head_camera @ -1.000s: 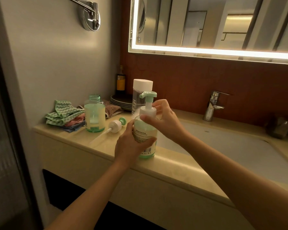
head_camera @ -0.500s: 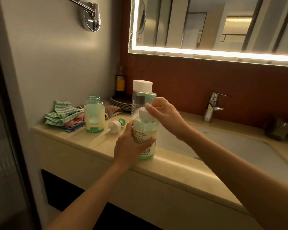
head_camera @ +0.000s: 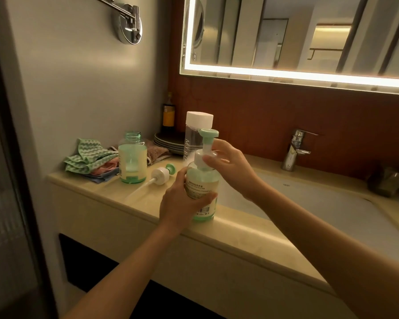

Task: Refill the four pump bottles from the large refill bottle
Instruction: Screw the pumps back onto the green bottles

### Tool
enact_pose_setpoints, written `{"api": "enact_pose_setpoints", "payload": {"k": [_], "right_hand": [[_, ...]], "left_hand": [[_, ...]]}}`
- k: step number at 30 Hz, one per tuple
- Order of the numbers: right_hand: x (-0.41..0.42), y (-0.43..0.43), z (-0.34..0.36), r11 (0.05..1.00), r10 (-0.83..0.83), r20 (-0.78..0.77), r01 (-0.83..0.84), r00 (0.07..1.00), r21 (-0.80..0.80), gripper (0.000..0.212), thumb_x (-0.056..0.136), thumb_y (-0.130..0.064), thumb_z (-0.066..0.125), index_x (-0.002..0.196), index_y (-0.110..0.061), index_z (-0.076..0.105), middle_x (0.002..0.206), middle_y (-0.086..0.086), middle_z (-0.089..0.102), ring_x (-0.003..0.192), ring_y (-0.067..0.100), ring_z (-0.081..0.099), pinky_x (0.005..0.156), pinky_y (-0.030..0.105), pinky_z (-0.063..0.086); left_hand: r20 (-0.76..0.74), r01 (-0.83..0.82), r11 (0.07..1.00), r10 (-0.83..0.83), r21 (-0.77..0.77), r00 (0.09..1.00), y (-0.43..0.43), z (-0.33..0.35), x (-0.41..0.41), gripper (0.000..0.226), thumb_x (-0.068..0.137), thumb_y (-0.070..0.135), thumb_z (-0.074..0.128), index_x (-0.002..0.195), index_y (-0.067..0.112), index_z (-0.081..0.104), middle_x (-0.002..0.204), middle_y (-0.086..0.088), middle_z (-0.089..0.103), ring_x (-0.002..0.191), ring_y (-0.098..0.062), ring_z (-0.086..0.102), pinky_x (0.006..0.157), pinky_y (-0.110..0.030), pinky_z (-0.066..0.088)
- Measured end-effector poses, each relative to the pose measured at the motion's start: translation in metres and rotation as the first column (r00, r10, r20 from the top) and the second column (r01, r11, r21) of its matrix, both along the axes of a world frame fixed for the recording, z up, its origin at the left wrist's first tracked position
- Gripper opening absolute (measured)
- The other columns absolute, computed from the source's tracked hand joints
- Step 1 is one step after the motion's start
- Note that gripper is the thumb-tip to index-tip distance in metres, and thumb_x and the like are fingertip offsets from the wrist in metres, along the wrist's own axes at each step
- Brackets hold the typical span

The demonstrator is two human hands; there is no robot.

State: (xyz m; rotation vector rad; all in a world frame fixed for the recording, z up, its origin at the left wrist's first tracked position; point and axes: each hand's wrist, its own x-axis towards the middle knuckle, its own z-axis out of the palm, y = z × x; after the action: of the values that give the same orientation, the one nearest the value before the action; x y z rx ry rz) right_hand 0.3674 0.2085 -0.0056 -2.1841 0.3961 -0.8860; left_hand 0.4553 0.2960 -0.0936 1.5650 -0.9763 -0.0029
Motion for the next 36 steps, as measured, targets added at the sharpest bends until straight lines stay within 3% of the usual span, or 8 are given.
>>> {"api": "enact_pose_setpoints", "payload": {"k": [2,6,12,15,28,31,33,36], "right_hand": [[0.001,0.000,0.000,0.999,-0.028,0.027,0.028,0.999,-0.032,0.040,0.084,-0.028,0.065,0.120,-0.013,0.056,0.115,0.003,0.062,0.104,0.017,0.058,0.092,0.038,0.050],[0.008,0.004,0.002,0.984,-0.158,0.049,0.162,0.986,-0.073,0.054,0.074,-0.035,0.074,0.119,-0.014,0.052,0.110,0.003,0.054,0.096,0.016,0.055,0.070,0.017,0.046],[0.002,0.004,-0.011,0.997,-0.083,0.079,0.083,0.993,-0.001,0.046,0.086,-0.036,0.060,0.126,-0.016,0.051,0.121,0.001,0.057,0.106,0.013,0.054,0.090,0.030,0.049],[0.000,0.004,-0.014,0.993,-0.101,0.115,0.108,0.988,-0.052,0.040,0.087,-0.029,0.061,0.123,-0.015,0.055,0.115,0.000,0.061,0.102,0.012,0.056,0.088,0.026,0.048],[0.018,0.005,-0.005,0.988,-0.128,0.027,0.130,0.991,-0.085,0.039,0.086,-0.027,0.062,0.121,-0.011,0.058,0.111,0.007,0.062,0.100,0.021,0.058,0.089,0.039,0.050],[0.032,0.003,-0.005,0.978,-0.161,0.033,0.164,0.986,-0.129,0.038,0.087,-0.027,0.062,0.121,-0.010,0.058,0.109,0.007,0.059,0.097,0.020,0.056,0.080,0.028,0.045],[0.042,-0.001,-0.006,0.975,-0.174,0.042,0.179,0.984,-0.134,0.039,0.087,-0.027,0.062,0.121,-0.009,0.057,0.109,0.007,0.057,0.095,0.018,0.054,0.076,0.023,0.040],[0.051,-0.009,-0.009,0.966,-0.205,0.044,0.209,0.978,-0.149,0.042,0.087,-0.027,0.061,0.123,-0.008,0.055,0.111,0.008,0.057,0.098,0.018,0.053,0.078,0.023,0.039]], "left_hand": [[0.003,-0.010,1.000,0.010,0.003,1.000,-0.001,0.000,0.001,0.079,0.064,0.044,0.078,0.131,0.025,0.040,0.112,0.004,0.061,0.101,-0.012,0.058,0.085,-0.038,0.053],[0.002,-0.015,1.000,0.015,0.014,1.000,-0.001,0.001,0.001,0.079,0.064,0.043,0.078,0.131,0.024,0.040,0.110,0.007,0.059,0.102,-0.012,0.057,0.084,-0.035,0.053],[-0.009,-0.003,1.000,0.003,0.004,1.000,-0.002,-0.001,0.002,0.081,0.063,0.047,0.078,0.131,0.025,0.040,0.114,0.005,0.061,0.102,-0.013,0.059,0.085,-0.041,0.053],[-0.020,0.002,1.000,-0.002,0.010,1.000,-0.002,-0.002,0.002,0.080,0.063,0.047,0.078,0.131,0.027,0.040,0.114,0.005,0.061,0.103,-0.014,0.059,0.085,-0.043,0.053],[0.034,-0.037,0.990,0.032,0.136,0.999,0.004,0.012,0.012,0.075,0.065,0.050,0.075,0.125,0.021,0.042,0.114,0.000,0.061,0.105,-0.020,0.060,0.083,-0.043,0.053],[0.135,-0.114,0.967,0.084,0.227,0.987,0.014,0.017,0.025,0.079,0.073,0.068,0.048,0.136,0.022,0.034,0.126,-0.005,0.057,0.109,-0.024,0.057,0.080,-0.039,0.050],[0.210,-0.221,0.951,0.176,0.217,0.962,0.024,0.019,0.041,0.075,0.080,0.067,0.031,0.138,0.018,0.034,0.127,-0.007,0.056,0.110,-0.025,0.056,0.076,-0.033,0.045],[0.259,-0.385,0.892,0.323,0.237,0.910,0.035,0.021,0.071,0.054,0.090,0.051,0.044,0.130,0.015,0.045,0.123,-0.009,0.059,0.108,-0.026,0.056,0.076,-0.034,0.043]]}}
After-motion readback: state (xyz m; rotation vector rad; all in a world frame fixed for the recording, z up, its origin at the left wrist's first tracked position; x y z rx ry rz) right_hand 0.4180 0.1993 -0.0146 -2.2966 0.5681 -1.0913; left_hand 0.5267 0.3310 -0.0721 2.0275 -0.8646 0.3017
